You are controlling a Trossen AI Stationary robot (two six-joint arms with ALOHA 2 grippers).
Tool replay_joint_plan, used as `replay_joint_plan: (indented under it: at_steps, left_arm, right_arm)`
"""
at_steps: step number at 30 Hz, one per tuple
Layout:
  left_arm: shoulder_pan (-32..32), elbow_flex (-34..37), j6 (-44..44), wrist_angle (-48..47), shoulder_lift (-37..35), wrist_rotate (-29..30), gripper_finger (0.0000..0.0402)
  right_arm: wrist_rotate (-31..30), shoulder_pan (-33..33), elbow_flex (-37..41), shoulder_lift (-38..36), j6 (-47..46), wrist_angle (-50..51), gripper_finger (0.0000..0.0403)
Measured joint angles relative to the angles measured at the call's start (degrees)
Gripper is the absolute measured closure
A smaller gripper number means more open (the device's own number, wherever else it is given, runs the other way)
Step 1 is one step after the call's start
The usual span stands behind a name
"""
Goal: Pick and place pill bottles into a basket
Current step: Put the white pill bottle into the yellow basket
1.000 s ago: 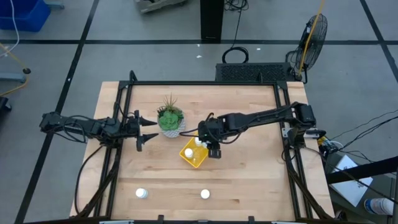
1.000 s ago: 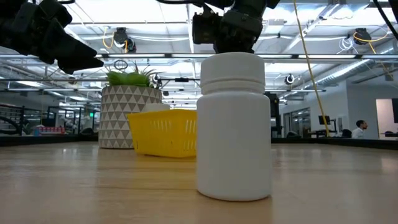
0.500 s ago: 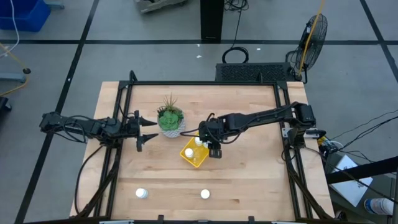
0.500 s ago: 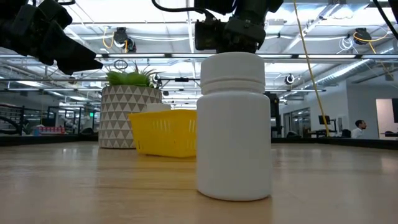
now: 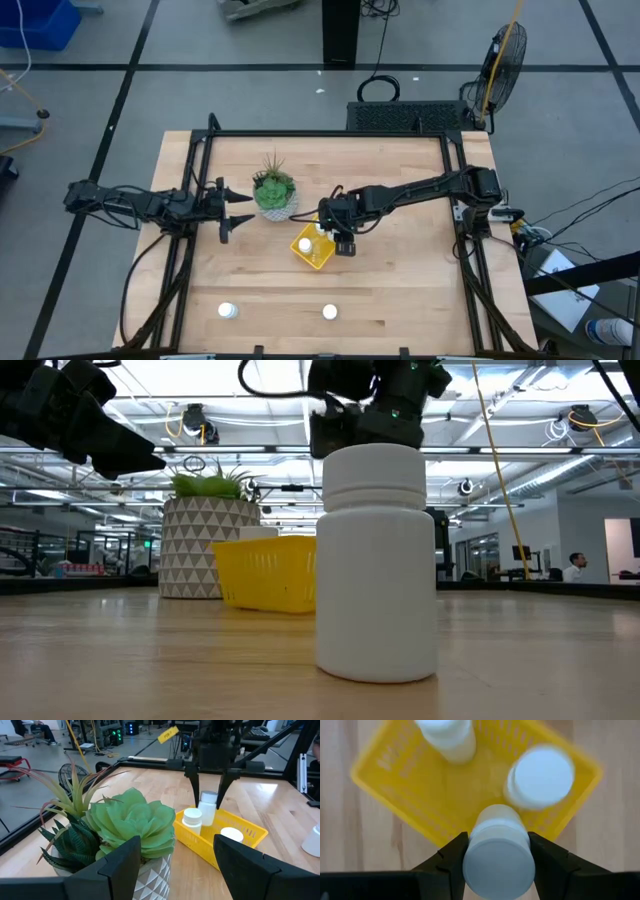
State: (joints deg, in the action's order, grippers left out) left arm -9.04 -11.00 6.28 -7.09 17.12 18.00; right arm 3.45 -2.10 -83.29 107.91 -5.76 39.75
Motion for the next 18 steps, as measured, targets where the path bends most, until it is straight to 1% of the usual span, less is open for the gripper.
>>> replay_joint_plan:
  at_steps: [3,6,11,18]
  left_arm:
    - [0.01,0.00,-0.02,0.02,0.00,-0.01,0.0149]
    - [0.02,0.00,-0.09,-0.07,0.00,0.00,0.0149]
    - [0.02,0.00,-0.07,-0.28,0.00,0.00,0.0149]
    - [0.00,0.00,-0.04,-0.53,0.00,0.00,0.0149]
  right_arm:
    - [-0.07,0.16,-0.09,1.14,0.53,-1.24,0.0243]
    - [-0.15,0.18,-0.06,2.54,1.02,-0.43,0.0243]
    - [1.45,0.25,-0.12,4.18,1.15,-0.79,0.0243]
    - [1.55,0.25,-0.13,4.03,1.51,-1.01,0.0243]
